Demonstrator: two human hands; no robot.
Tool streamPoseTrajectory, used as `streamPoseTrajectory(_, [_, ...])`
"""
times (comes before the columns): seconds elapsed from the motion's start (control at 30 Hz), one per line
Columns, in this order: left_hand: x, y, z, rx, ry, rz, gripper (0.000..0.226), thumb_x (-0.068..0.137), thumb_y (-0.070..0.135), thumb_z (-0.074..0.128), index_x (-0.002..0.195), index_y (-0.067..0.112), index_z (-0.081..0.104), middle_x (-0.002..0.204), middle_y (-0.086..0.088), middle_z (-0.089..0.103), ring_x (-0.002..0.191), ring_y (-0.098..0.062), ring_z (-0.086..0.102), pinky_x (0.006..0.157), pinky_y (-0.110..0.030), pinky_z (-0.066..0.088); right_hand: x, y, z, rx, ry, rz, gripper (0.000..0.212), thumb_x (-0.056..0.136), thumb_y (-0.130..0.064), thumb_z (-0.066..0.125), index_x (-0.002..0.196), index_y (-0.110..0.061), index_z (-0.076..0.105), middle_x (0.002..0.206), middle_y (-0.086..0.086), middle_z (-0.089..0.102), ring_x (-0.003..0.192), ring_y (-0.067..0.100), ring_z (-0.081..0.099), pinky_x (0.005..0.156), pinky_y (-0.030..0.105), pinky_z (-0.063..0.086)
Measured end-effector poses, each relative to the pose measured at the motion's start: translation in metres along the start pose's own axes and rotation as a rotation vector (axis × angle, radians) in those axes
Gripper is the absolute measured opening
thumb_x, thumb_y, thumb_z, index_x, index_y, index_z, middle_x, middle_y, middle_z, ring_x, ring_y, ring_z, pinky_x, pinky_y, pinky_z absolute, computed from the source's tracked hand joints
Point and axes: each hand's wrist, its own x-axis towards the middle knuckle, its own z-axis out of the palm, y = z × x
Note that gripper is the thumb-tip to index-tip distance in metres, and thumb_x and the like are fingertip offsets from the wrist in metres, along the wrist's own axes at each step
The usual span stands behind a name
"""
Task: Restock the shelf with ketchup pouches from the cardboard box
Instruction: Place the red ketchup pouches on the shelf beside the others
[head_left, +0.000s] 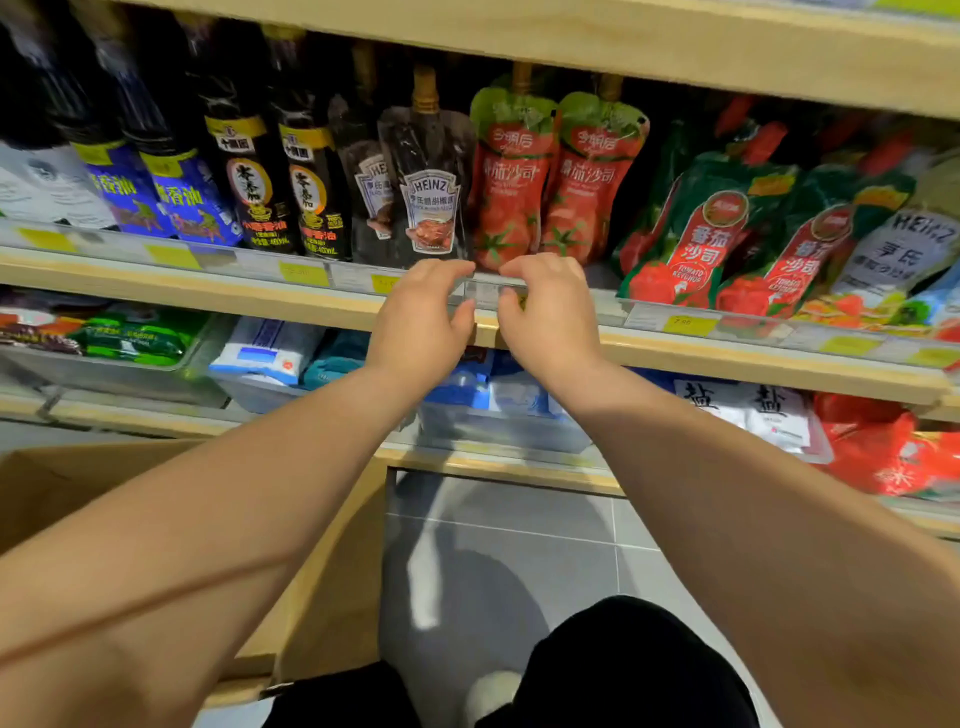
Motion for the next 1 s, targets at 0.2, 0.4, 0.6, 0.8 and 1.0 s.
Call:
streamPoseTrajectory(0.2, [-0.059,-0.049,-0.02,-0.038,-0.087,-0.142,0.044,0.086,0.017,0.058,0.129,0.016,0.053,0.123,-0.01,0.059,0.11,-0.026,0.055,0.092,-0.032,0.042,-0.051,-0.046,0.039,0.035,-0.189,0.041,0.032,0.086,-0.011,0.049,0.115,-0.01,0.063,0.118,0.009,0.061,0.114,0.026,0.048,0.099,0.032,0.037])
streamPoseTrajectory(0.4, [-0.13,-0.127,-0.053,0.017,-0.199,-0.265,0.046,0.084,0.021,0.058,0.13,0.021,0.053,0.126,-0.005,0.06,0.112,-0.021,0.055,0.093,-0.026,0.039,-0.102,-0.101,0.104,0.056,-0.339,0.143,0.034,0.085,-0.01,0.05,0.117,-0.012,0.061,0.123,0.009,0.059,0.119,0.024,0.046,0.1,0.029,0.032])
streamPoseTrajectory(0.6, [-0.205,-0.203,-0.099,0.082,-0.229,-0.362,0.039,0.082,0.011,0.061,0.121,0.016,0.061,0.117,-0.011,0.066,0.107,-0.029,0.06,0.091,-0.032,0.044,-0.157,-0.16,0.169,0.095,-0.4,0.064,0.032,0.08,-0.005,0.054,0.111,-0.009,0.064,0.116,0.011,0.062,0.112,0.028,0.052,0.096,0.029,0.036])
streamPoseTrajectory(0.8, [-0.274,-0.29,-0.134,0.133,-0.274,-0.609,0.043,0.086,0.021,0.058,0.129,0.015,0.055,0.129,-0.01,0.059,0.12,-0.026,0.052,0.098,-0.031,0.038,-0.2,-0.214,0.247,0.151,-0.632,0.163,0.026,0.088,-0.025,0.052,0.114,-0.027,0.058,0.116,0.0,0.059,0.096,0.017,0.055,0.081,0.029,0.045])
streamPoseTrajectory(1.0, [-0.317,-0.372,-0.15,0.173,-0.226,-0.748,0.044,0.083,0.013,0.06,0.126,0.011,0.056,0.125,-0.018,0.061,0.117,-0.032,0.055,0.096,-0.034,0.04,-0.238,-0.252,0.338,0.214,-0.83,0.188,0.03,0.086,-0.022,0.052,0.115,-0.019,0.059,0.116,0.006,0.063,0.095,0.022,0.057,0.074,0.024,0.041])
